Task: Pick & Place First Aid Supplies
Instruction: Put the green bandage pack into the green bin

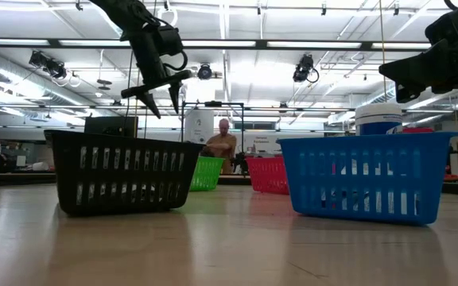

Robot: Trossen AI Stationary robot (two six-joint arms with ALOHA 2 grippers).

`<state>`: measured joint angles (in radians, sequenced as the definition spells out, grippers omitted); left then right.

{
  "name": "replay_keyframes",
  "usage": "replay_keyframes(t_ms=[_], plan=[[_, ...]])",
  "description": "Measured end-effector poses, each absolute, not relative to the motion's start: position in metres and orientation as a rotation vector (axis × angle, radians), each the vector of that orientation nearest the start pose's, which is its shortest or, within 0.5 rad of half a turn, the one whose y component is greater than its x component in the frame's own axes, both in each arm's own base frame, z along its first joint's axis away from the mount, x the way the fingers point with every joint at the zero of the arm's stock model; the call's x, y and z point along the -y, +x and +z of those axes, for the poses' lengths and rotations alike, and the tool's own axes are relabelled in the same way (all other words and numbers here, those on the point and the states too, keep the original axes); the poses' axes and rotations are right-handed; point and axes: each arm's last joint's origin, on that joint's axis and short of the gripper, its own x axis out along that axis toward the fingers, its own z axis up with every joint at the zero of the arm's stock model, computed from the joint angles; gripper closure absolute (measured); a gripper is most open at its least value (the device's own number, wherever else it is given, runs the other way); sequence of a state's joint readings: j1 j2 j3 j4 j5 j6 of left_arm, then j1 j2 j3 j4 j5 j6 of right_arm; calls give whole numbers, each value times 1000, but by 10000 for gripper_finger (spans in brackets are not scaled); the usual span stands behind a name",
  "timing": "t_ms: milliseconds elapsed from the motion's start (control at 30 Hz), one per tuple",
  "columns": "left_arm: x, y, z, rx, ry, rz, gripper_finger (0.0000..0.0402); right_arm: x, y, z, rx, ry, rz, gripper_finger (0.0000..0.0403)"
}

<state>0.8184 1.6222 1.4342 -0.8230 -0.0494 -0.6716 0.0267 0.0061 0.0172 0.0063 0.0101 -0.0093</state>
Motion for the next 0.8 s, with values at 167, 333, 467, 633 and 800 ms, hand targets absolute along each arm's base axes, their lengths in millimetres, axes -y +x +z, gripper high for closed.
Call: replay_keyframes(t_ms=[167, 333, 467, 633, 800], plan=[[-245, 232, 299, -670, -977, 1104, 154, -2, 97, 170, 18, -9, 16, 390], [-243, 235, 299, -626, -1026, 1121, 154, -2, 97, 169, 17, -9, 17, 390], [-242, 237, 300, -626, -1017, 1111, 154, -2, 97, 170, 17, -9, 17, 390], [-244, 239, 302, -612, -955, 1081, 154, -2, 97, 169, 17, -9, 17, 390], [-245, 240, 303, -648, -867, 1042, 154, -2, 97, 169, 17, -9, 17, 390]])
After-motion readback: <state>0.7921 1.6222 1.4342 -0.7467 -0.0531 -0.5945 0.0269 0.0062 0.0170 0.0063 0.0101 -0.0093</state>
